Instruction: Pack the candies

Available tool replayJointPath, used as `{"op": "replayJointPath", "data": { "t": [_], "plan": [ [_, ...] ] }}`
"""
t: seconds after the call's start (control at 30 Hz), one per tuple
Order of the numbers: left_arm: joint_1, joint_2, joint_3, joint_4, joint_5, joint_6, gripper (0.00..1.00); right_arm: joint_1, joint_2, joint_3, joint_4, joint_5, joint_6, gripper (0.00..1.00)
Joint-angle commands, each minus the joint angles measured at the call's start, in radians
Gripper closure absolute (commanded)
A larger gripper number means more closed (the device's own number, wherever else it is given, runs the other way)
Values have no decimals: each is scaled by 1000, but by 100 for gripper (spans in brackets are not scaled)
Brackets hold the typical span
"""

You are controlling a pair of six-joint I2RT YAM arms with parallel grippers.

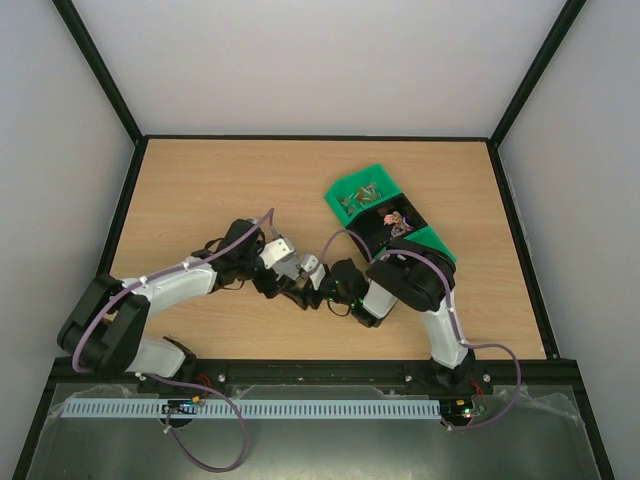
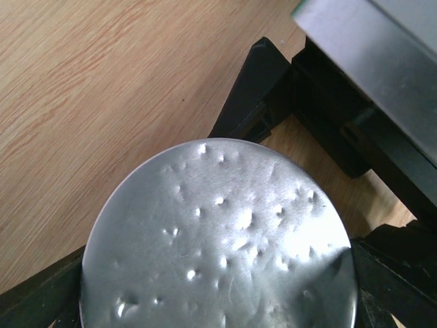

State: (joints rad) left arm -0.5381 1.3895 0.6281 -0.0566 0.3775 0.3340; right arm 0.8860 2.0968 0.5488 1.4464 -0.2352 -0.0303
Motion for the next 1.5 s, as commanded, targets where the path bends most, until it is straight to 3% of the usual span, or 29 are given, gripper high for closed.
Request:
{"op": "replayJointPath", "data": {
  "t": [0.0,0.2,0.5,0.67,0.83,1.03,1.2,1.33,1.47],
  "plan": [
    [4,-13,20,-89,80,133,22,3,15,-38,-39,-107,-36,66],
    [16,-4,30,-228,153,324,25,2,-3,-64,-40,-212,-104,66],
    [21,64,93,-486,227,753,25,2,-54,-94,-102,-379,-219,66],
    [25,109,180,-578,209,839,21,3,-60,-94,-108,-380,-218,66],
    [52,60,178,-554,225,787,1,3,-50,-96,-76,-335,-170,67],
    [142,-72,97,-470,268,632,0,2,-18,-89,-8,-191,-101,67],
    [144,-206,-15,-236,209,367,0,3,15,-52,22,-54,-35,67],
    [137,-202,-30,-98,126,148,0,2,25,-21,4,16,0,66],
    [105,-148,-18,-39,77,73,1,3,34,-15,-12,57,16,66]
  ]
}}
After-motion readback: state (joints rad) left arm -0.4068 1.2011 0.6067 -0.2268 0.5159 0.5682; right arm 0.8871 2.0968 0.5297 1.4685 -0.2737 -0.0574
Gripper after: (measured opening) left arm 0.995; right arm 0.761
